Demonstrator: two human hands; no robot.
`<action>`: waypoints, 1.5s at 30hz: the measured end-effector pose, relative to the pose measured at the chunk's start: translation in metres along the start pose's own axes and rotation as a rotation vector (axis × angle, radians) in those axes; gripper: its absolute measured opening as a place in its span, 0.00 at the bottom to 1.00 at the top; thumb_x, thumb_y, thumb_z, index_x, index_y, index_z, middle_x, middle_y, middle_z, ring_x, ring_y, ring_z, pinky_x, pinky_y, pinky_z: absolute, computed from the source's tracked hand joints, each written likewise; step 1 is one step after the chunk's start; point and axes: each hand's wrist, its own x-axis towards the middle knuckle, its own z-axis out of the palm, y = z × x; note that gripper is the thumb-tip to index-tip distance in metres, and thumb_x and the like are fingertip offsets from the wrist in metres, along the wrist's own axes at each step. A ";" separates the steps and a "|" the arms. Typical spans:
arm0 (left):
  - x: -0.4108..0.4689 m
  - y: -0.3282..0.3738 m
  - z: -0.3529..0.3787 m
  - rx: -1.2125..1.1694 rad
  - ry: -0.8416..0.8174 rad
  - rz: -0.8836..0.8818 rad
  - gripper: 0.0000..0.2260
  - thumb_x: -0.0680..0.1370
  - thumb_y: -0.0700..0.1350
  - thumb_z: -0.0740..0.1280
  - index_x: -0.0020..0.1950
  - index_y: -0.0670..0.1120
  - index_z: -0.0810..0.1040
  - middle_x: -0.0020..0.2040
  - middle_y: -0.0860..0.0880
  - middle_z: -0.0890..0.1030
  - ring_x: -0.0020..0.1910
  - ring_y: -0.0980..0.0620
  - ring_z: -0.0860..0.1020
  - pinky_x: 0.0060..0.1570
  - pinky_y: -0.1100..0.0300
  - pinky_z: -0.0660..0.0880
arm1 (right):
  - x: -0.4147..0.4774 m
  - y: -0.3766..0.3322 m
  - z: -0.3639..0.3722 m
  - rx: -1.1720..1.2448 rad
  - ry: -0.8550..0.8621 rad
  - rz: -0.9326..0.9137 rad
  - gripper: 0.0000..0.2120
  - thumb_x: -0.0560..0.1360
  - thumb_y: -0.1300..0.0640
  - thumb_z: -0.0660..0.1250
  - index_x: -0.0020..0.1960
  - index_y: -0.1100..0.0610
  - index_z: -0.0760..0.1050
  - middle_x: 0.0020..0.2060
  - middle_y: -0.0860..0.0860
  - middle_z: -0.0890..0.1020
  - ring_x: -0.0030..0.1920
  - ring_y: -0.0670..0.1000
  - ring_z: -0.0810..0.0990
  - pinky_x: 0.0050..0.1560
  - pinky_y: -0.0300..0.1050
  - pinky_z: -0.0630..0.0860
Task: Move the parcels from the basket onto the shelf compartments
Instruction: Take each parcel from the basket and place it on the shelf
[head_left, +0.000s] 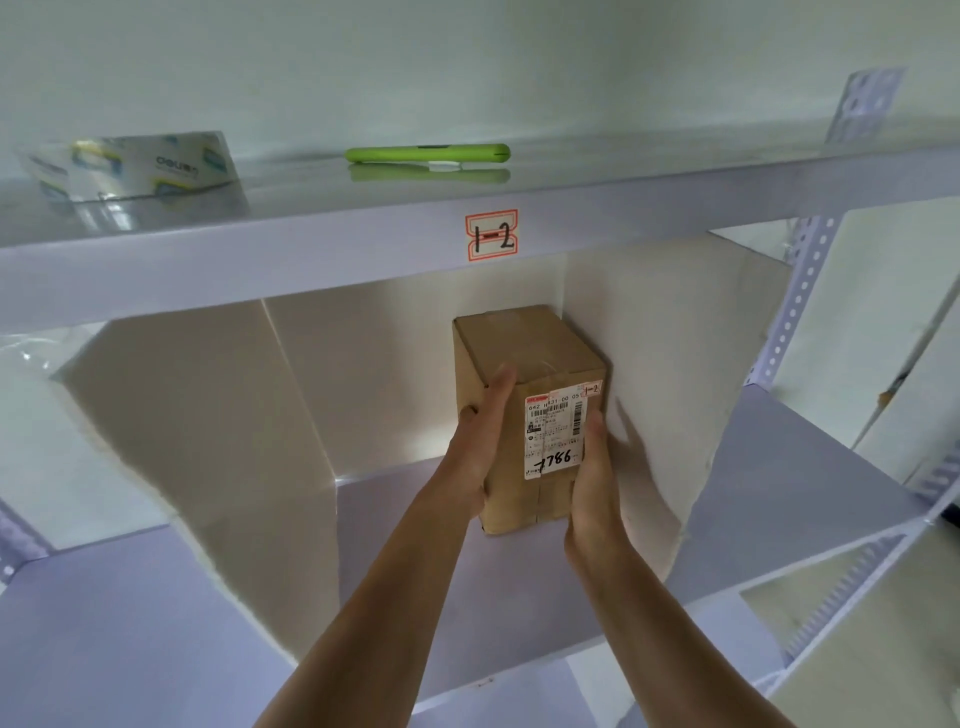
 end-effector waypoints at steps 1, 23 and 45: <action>-0.002 0.000 -0.001 -0.001 0.005 0.005 0.61 0.53 0.88 0.65 0.80 0.55 0.70 0.71 0.55 0.80 0.64 0.51 0.76 0.63 0.40 0.66 | -0.004 0.002 -0.001 0.000 0.005 -0.006 0.32 0.76 0.30 0.61 0.72 0.48 0.77 0.62 0.49 0.86 0.64 0.52 0.84 0.72 0.61 0.75; -0.241 -0.098 -0.027 -0.078 0.271 0.093 0.38 0.79 0.73 0.53 0.86 0.56 0.58 0.85 0.50 0.62 0.83 0.44 0.63 0.79 0.37 0.60 | -0.173 -0.001 -0.043 -0.172 -0.399 0.076 0.23 0.86 0.42 0.57 0.79 0.48 0.67 0.68 0.44 0.76 0.69 0.45 0.73 0.70 0.46 0.67; -0.492 -0.272 -0.302 -0.310 0.760 -0.025 0.28 0.84 0.67 0.57 0.77 0.51 0.73 0.75 0.51 0.75 0.70 0.50 0.75 0.72 0.43 0.72 | -0.484 0.169 0.098 -0.410 -0.870 0.380 0.25 0.87 0.43 0.55 0.79 0.55 0.68 0.77 0.51 0.72 0.77 0.52 0.71 0.79 0.56 0.66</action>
